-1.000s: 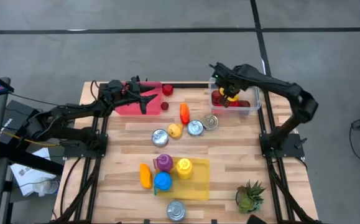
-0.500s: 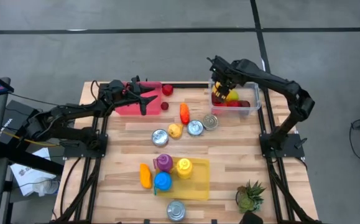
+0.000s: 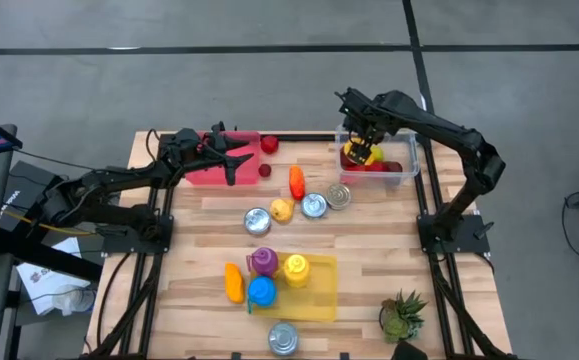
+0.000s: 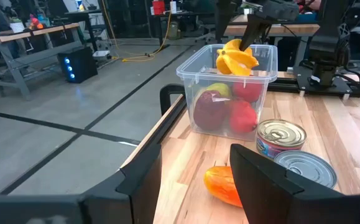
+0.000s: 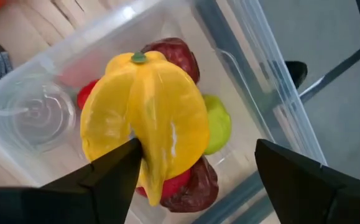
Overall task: Pick & Place Food Item
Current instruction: Put the starfruit from the red bin into the transparent bin, then put the top mango into the transparent bin
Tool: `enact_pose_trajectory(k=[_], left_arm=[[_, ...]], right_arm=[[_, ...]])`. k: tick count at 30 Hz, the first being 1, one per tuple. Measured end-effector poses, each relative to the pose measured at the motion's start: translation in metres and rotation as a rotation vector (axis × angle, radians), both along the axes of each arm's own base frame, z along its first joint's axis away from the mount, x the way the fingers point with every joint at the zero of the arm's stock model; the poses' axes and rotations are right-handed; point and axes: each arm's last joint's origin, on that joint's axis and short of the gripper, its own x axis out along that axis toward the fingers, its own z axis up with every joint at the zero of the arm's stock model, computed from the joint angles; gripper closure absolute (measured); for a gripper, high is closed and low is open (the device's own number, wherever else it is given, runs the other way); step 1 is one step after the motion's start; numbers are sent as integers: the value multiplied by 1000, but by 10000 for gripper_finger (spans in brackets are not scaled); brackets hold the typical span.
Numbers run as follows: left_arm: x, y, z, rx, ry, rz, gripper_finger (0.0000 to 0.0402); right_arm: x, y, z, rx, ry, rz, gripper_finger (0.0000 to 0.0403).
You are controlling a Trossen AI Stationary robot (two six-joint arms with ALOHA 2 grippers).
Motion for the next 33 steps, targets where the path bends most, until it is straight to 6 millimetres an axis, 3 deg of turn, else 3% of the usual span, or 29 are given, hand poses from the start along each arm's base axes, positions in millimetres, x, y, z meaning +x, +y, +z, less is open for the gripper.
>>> enact_pose_trajectory(k=[6,10,11,13,15,19,22,25,33], left_arm=[[0,0,0,0,0,0,220],[0,0,0,0,-1,0,220],[0,0,0,0,-1,0,220],[0,0,0,0,-1,0,220],[0,0,0,0,-1,0,220],[0,0,0,0,-1,0,220],[0,0,0,0,-1,0,220],[0,0,0,1,-1,-1,220],[0,0,1,5,-6,0,220]], right_arm=[[1,-2,0,9,-11,46,100],[-11,-12,-5,-169,247,-106,101],[-14,-13,-9,-160,313,-128,101],[-16,-15,-14,-94,287,-177,101],[-15,-12,-15,41,214,-140,101],[-8,-12,-19,56,184,-109,101],[-8,-7,-17,-85,300,-121,101],[4,2,-21,-3,251,-35,101],[20,16,-22,-79,291,106,101]])
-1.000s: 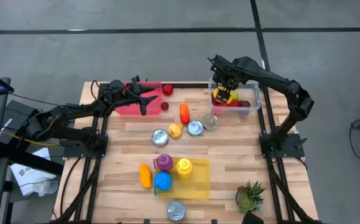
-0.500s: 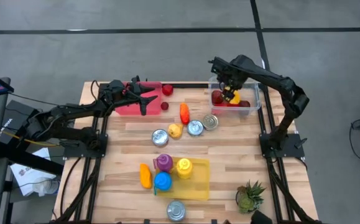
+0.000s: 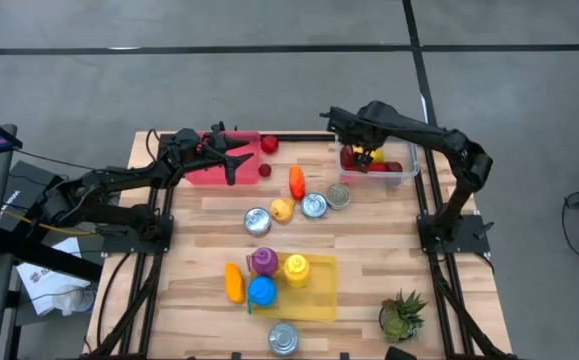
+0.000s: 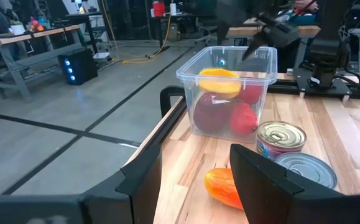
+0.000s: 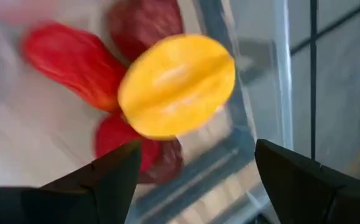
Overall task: Pick & Place Food Item
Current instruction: Put the top mango into the transparent bin
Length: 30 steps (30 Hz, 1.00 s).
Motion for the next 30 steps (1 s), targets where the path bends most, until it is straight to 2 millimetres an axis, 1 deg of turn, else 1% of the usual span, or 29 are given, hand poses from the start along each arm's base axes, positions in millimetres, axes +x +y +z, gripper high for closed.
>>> enact_pose_trajectory(k=[2,4,8,11,14,16,17,19,23,25,27,30], left_arm=[[0,0,0,0,0,0,220],[0,0,0,0,0,0,220],[0,0,0,0,0,0,220],[0,0,0,-6,-2,1,220],[0,0,0,-9,-3,3,220],[0,0,0,-10,-3,3,220],[0,0,0,-10,-3,3,220],[0,0,0,-13,-4,3,220],[0,0,1,-24,-25,6,220],[0,0,2,-27,-32,7,220],[0,0,3,-32,-38,8,220],[0,0,3,-32,-38,8,220]], right_arm=[[4,3,4,17,-50,18,101],[8,5,13,67,-137,38,101],[18,6,45,130,-361,44,101],[30,9,66,170,-576,42,101],[41,8,72,266,-761,18,101],[51,6,65,325,-817,-16,101],[58,4,56,347,-812,-42,101],[70,0,36,375,-769,-84,101],[93,-7,-2,446,-700,-100,101],[103,-12,-24,493,-672,-110,101],[110,-20,-43,520,-653,-129,101],[114,-32,-62,569,-658,-152,101]])
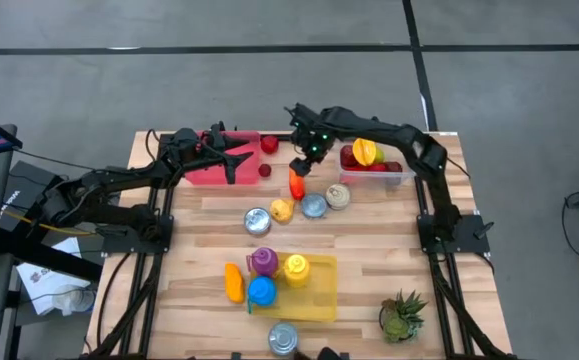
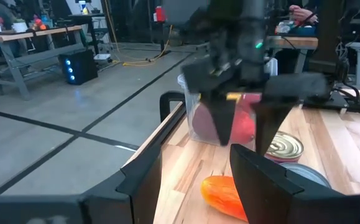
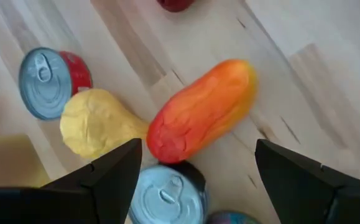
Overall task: Pick & Place Food Item
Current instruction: Put the top mango into the transparent bin
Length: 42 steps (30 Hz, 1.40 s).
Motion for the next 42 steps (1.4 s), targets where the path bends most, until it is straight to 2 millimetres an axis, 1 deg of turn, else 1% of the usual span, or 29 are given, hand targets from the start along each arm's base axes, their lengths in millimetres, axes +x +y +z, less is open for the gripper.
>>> enact_pose_trajectory(k=[4,7,15,18,25,27,29,33,34,40,42], left_arm=[[0,0,0,0,0,0,220],[0,0,0,0,-1,0,220],[0,0,0,0,-1,0,220],[0,0,0,0,-1,-1,220],[0,0,0,0,-1,0,220],[0,0,0,0,-1,0,220],[0,0,0,0,-1,0,220],[0,0,0,0,-1,0,220],[0,0,0,0,-1,0,220],[0,0,0,0,-1,0,220],[0,0,0,0,-1,0,220]], right_arm=[[4,-11,-20,84,-13,-15,101],[5,-15,-27,100,-11,-26,101],[18,-9,-62,138,49,4,101],[25,-6,-69,141,36,25,101],[31,4,-70,105,33,74,102],[32,8,-73,62,69,89,111],[32,12,-76,34,91,114,134],[32,16,-74,14,109,169,210],[32,17,-74,15,113,178,220],[32,23,-60,-13,90,202,220],[31,24,-48,-29,70,205,220]])
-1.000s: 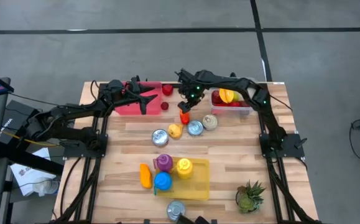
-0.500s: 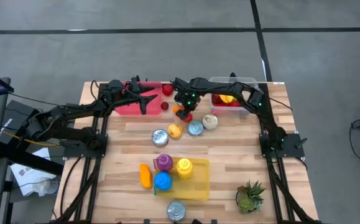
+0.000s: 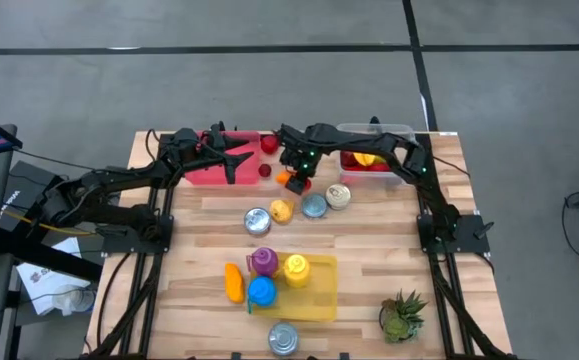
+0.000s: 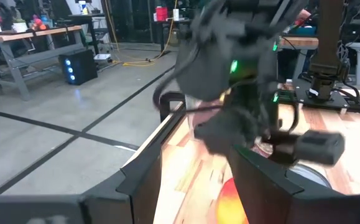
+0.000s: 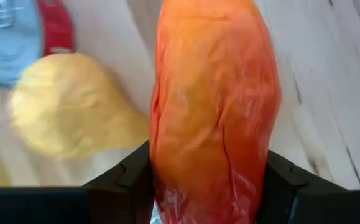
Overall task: Pick & Place Food Item
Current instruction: Put the top mango into the transparent bin
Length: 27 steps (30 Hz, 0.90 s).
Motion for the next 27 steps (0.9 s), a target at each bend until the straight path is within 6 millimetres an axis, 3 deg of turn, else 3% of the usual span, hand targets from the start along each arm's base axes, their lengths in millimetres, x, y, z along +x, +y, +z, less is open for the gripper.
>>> enact_pose_trajectory(k=[7,14,18,22,27], left_arm=[[0,0,0,5,2,0,220],[0,0,0,16,7,-2,220],[0,0,0,15,7,-2,220],[0,0,0,14,7,-2,220],[0,0,0,14,7,-2,220]], right_arm=[[-11,6,66,-200,-106,-20,220],[-25,15,126,-401,-547,-49,220],[-38,24,133,-488,-786,-56,220],[-59,32,126,-566,-1001,-87,220],[-97,44,102,-623,-1029,-161,220]])
